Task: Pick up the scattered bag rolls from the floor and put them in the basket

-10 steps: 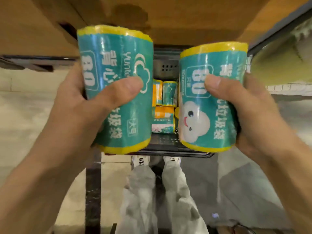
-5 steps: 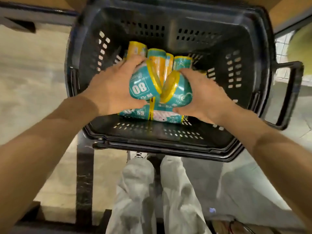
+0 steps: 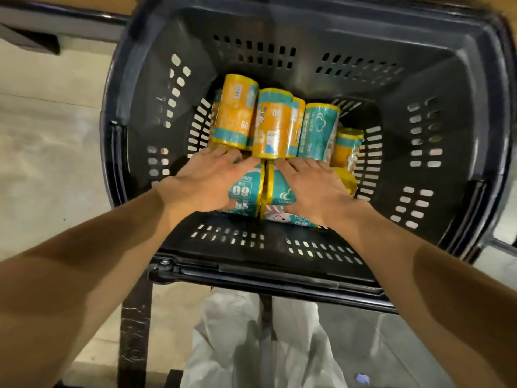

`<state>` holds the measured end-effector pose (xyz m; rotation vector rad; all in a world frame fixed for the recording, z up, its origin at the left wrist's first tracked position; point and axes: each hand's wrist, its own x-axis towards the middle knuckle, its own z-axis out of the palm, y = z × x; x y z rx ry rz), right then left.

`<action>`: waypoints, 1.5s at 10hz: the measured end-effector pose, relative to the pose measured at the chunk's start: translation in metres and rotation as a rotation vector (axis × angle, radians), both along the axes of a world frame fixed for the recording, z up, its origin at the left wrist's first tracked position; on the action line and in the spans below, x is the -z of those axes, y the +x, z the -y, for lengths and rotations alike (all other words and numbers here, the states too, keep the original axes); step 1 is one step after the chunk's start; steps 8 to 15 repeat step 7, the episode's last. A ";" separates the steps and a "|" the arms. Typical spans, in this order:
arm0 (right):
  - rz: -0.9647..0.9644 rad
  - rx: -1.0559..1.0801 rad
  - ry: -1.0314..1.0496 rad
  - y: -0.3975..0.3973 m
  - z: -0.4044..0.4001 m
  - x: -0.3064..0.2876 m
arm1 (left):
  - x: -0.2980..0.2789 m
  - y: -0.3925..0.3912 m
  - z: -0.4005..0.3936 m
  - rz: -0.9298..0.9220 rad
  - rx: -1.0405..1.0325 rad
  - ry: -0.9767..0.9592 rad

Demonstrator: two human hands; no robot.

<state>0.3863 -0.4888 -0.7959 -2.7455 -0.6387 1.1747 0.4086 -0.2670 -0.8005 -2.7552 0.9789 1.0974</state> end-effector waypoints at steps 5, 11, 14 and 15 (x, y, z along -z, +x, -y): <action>0.138 0.035 -0.058 -0.001 -0.007 0.030 | 0.035 0.000 -0.005 0.265 0.119 -0.105; 0.157 0.098 -0.036 -0.006 -0.014 0.021 | 0.018 -0.013 0.007 0.285 -0.004 -0.026; 0.157 0.098 -0.036 -0.006 -0.014 0.021 | 0.018 -0.013 0.007 0.285 -0.004 -0.026; 0.157 0.098 -0.036 -0.006 -0.014 0.021 | 0.018 -0.013 0.007 0.285 -0.004 -0.026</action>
